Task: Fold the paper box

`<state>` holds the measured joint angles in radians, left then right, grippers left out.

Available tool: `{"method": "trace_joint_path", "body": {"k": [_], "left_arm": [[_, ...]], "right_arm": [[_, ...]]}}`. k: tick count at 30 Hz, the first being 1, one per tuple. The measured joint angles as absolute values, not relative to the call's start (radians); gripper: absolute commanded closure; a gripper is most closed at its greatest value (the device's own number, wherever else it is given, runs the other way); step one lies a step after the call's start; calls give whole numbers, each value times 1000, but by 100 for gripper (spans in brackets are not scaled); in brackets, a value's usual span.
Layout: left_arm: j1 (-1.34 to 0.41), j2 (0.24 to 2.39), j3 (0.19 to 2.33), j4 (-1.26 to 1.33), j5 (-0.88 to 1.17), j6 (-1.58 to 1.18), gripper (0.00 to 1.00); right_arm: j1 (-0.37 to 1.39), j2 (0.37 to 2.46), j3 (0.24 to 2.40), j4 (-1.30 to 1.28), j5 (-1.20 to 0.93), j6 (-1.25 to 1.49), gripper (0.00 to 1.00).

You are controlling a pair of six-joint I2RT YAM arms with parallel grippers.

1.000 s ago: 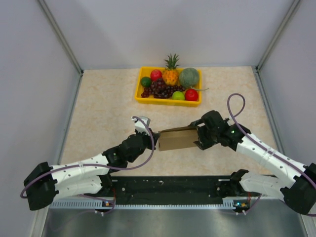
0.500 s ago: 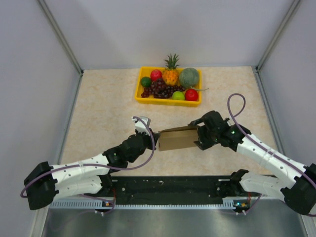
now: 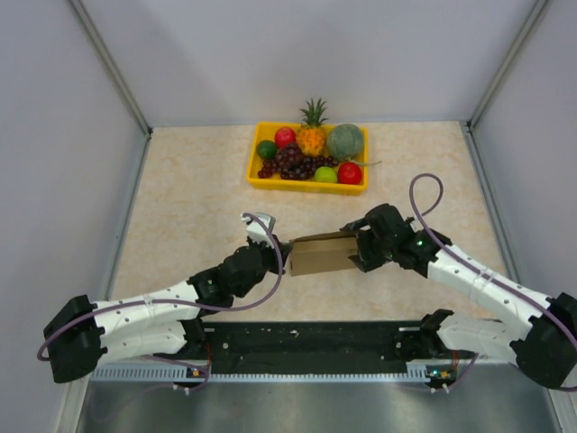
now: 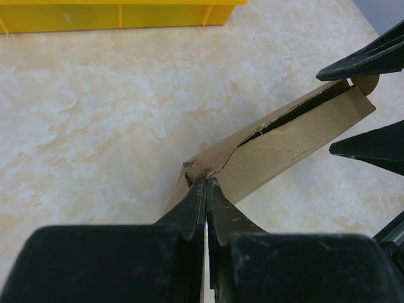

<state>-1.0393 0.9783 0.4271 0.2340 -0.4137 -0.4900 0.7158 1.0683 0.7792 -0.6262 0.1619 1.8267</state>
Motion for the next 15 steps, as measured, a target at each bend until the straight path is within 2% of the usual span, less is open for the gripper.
{"method": "trace_joint_path", "body": {"k": [3, 4, 10, 15], "left_arm": [[-1042, 978, 427, 233, -418, -490, 100], [-1042, 978, 427, 233, -419, -489, 100], [-1043, 978, 427, 233, -424, -488, 100], [-1043, 969, 427, 227, -422, -498, 86]], "right_arm": [[715, 1068, 768, -599, 161, 1842, 46], [715, 1066, 765, -593, 160, 1846, 56], [715, 1036, 728, -555, 151, 1874, 57], [715, 1002, 676, -494, 150, 1890, 57]]}}
